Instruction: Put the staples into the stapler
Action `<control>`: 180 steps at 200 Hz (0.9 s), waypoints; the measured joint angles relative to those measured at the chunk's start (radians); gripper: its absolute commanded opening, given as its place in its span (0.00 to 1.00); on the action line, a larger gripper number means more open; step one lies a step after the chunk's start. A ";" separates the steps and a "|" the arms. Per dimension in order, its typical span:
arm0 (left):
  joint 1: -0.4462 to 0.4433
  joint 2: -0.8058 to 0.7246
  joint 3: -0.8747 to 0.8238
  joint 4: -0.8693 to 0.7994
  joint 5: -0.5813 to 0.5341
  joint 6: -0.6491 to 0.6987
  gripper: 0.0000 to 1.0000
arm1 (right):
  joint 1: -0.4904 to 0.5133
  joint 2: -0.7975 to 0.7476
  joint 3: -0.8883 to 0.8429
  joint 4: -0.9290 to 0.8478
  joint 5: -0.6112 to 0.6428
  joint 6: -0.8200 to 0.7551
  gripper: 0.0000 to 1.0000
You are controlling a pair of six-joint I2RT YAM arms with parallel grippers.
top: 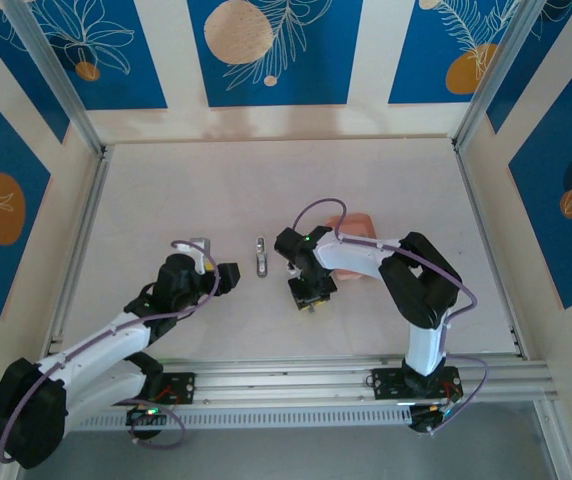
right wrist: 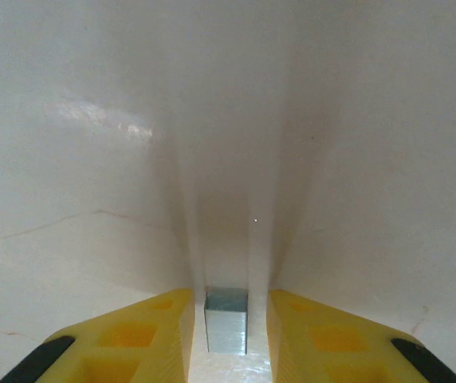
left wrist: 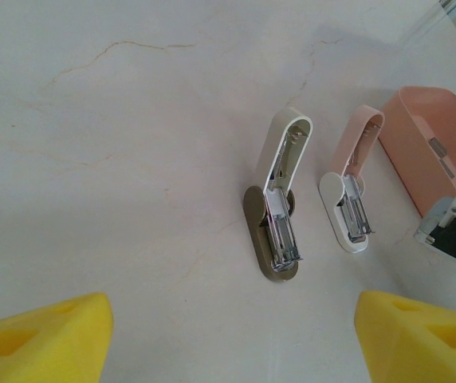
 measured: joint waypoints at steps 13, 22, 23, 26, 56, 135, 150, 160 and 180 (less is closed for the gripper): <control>0.000 0.000 0.000 0.000 0.000 0.000 0.80 | 0.000 0.003 0.000 -0.001 0.000 0.000 0.27; 0.000 0.000 0.000 0.000 0.000 0.000 0.80 | -0.001 0.003 0.000 -0.001 -0.001 0.000 0.26; 0.000 0.000 0.000 0.000 0.000 0.000 0.79 | -0.001 0.003 0.000 -0.001 -0.001 0.001 0.26; 0.000 0.000 0.000 0.000 0.000 0.000 0.79 | -0.001 0.003 0.000 -0.001 -0.001 0.000 0.25; 0.000 0.000 0.000 0.000 0.000 0.000 0.79 | -0.006 0.004 0.000 -0.002 0.000 0.001 0.22; 0.001 -0.008 -0.066 0.075 0.003 -0.001 0.79 | -0.010 -0.173 -0.087 0.164 0.053 0.057 0.20; 0.002 -0.016 -0.097 0.107 0.004 -0.002 0.80 | -0.012 -0.232 -0.114 0.258 0.076 0.080 0.20; 0.002 -0.019 -0.111 0.121 0.004 -0.002 0.79 | -0.012 -0.250 -0.120 0.315 0.100 0.092 0.20; 0.003 -0.021 -0.115 0.145 0.003 0.002 0.80 | -0.012 -0.245 -0.119 0.416 0.155 0.107 0.19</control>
